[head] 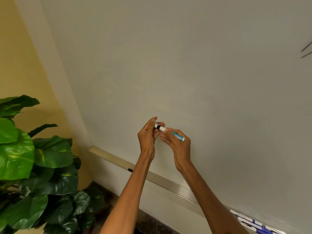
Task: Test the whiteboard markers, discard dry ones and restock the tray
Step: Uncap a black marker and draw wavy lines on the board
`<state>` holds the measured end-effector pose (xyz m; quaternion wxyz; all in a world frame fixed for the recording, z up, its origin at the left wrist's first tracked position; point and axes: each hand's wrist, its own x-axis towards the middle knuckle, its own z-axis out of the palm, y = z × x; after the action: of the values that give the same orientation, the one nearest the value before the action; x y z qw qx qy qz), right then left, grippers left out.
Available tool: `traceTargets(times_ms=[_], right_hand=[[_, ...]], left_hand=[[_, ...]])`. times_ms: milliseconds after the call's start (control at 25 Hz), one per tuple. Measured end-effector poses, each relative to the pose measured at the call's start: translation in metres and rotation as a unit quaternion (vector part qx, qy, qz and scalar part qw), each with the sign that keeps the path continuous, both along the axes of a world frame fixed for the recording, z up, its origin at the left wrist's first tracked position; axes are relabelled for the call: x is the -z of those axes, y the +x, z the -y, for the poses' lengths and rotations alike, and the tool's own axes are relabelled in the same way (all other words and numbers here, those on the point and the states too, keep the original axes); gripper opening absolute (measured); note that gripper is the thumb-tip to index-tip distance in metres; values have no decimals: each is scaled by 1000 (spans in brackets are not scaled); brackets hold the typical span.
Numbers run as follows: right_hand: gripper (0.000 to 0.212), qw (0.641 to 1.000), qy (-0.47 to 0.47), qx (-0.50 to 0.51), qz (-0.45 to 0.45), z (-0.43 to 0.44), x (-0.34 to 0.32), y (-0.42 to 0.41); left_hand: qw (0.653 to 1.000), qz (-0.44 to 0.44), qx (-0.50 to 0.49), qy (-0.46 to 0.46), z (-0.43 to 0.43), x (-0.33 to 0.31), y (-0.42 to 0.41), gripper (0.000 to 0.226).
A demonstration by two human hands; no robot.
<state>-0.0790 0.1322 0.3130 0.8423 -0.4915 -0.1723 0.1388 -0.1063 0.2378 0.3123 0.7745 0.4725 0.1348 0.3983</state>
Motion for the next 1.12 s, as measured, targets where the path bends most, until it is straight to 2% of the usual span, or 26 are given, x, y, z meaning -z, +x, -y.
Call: traceTargets(times_ms=[240,400,520,640,760,920,1000,1120], right_hand=[[29,989,-36,-126,-67,-38,46,-11],[32,969,-84,-191,-130,-59,97,-21],[27,959,-153,-200,-130,-71,135,-27],[22,939,-250,-220,-89,-81,175,-32],[22,891,-375,-256,-3,-90,216,-40],[18,792,-502,-328,113,-99,267,-55],[17,751,-543,-352,129,-103,289,-62],[21,709,-595,-360,119,-101,325,-73]], left_hand=[[998,-61,-4,4,-52,44,-32,29],[984,-170,-38,-22,-80,92,-57,29],[970,-234,-41,-53,-97,134,-77,27],[950,-293,-66,-80,-109,177,-96,23],[931,-342,-78,-97,-112,218,-116,21],[907,-389,-68,-147,-115,264,-138,18],[889,-419,-53,-176,-114,287,-149,16],[859,-453,-41,-233,-111,311,-165,6]])
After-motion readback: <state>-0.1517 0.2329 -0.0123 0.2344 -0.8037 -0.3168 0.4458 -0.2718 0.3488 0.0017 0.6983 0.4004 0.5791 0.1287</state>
